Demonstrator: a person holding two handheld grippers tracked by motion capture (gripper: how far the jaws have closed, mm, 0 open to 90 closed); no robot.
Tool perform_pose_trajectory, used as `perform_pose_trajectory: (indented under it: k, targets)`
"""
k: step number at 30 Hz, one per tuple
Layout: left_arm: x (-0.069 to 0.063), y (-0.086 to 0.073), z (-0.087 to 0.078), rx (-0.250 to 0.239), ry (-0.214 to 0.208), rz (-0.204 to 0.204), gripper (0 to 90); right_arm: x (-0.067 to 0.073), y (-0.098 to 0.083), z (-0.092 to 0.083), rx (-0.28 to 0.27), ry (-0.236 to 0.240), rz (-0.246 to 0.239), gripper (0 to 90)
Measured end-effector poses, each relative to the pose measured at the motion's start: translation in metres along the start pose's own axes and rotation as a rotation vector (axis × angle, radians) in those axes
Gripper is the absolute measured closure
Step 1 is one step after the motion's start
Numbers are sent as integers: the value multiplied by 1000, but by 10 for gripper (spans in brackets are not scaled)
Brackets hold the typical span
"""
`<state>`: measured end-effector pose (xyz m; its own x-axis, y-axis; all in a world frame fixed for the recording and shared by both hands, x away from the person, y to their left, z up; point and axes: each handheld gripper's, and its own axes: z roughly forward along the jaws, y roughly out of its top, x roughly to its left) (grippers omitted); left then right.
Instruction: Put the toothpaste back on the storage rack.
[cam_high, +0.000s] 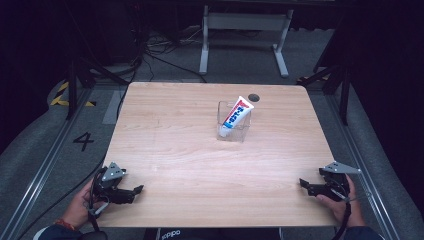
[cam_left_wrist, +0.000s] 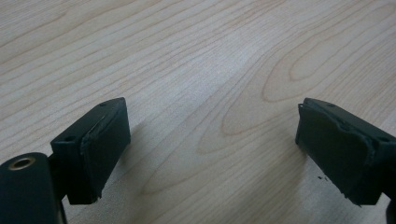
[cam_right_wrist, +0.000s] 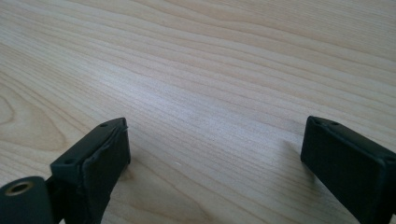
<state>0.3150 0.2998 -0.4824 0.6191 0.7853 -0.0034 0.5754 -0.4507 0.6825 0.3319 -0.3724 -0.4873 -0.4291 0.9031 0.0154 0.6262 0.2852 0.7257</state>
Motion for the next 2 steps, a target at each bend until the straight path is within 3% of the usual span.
perform_pose_trajectory:
  k: [2]
  targets:
    - [0,0,0,0,0,0,105,0,0,0,0,0,0,83]
